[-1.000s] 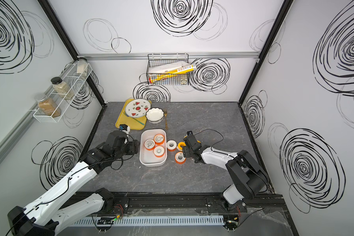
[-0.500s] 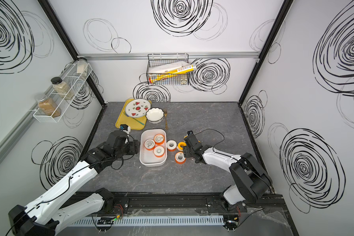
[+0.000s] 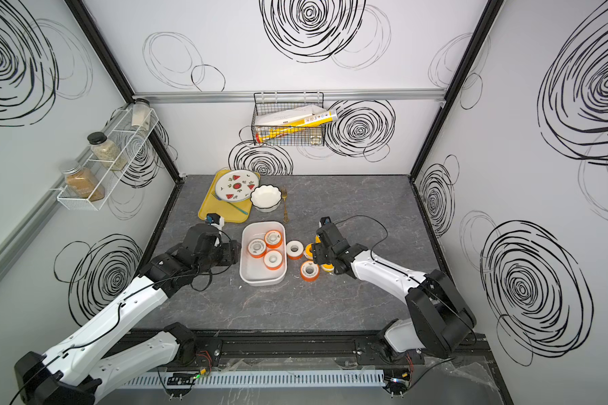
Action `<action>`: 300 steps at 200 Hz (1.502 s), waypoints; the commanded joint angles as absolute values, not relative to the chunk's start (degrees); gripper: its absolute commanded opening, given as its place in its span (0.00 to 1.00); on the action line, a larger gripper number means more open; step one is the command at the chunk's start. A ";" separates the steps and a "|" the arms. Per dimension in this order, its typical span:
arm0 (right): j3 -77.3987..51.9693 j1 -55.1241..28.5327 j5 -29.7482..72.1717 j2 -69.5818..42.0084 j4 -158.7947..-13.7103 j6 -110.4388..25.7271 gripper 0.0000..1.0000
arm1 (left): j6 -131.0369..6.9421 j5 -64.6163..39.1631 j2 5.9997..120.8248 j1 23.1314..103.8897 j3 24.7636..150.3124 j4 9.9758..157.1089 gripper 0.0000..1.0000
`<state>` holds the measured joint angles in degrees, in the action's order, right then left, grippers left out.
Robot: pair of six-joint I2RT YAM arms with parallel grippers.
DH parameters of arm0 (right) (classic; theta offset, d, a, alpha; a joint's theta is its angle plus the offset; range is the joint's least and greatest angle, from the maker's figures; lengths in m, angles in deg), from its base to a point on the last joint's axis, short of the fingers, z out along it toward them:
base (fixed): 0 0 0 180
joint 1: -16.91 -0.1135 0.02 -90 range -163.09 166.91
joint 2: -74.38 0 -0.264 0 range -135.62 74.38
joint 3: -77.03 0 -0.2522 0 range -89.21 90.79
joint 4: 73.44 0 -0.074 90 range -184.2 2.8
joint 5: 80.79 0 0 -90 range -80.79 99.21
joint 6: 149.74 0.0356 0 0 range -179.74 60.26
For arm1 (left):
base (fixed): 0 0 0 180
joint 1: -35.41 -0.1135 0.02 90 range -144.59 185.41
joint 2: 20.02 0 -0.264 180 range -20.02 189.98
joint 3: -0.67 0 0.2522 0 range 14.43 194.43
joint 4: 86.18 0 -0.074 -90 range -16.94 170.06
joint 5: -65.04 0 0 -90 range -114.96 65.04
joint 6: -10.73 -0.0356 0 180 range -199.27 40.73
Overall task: Put the sealing tape into the storage box
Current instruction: Pick up the sealing tape at the center of the board, then place the sealing tape in the storage box.
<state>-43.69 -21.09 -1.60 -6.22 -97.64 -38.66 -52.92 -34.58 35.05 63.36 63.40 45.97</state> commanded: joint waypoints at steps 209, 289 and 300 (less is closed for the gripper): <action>-15.19 -40.69 16.32 -31.60 -96.28 -32.64 0.68 | -52.90 -35.84 32.28 63.08 62.95 48.15 0.71; -11.78 -42.17 16.78 -37.10 -95.82 -32.10 0.69 | -52.90 -35.90 32.19 63.07 62.86 48.16 0.71; -11.69 -42.24 16.85 -37.49 -95.67 -32.22 0.70 | -52.85 -35.86 32.28 63.03 62.86 48.16 0.71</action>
<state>-13.70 -41.79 16.48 -35.99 -96.61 -32.71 -52.90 -35.31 32.78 63.36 63.23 45.97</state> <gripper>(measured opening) 0.693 0.711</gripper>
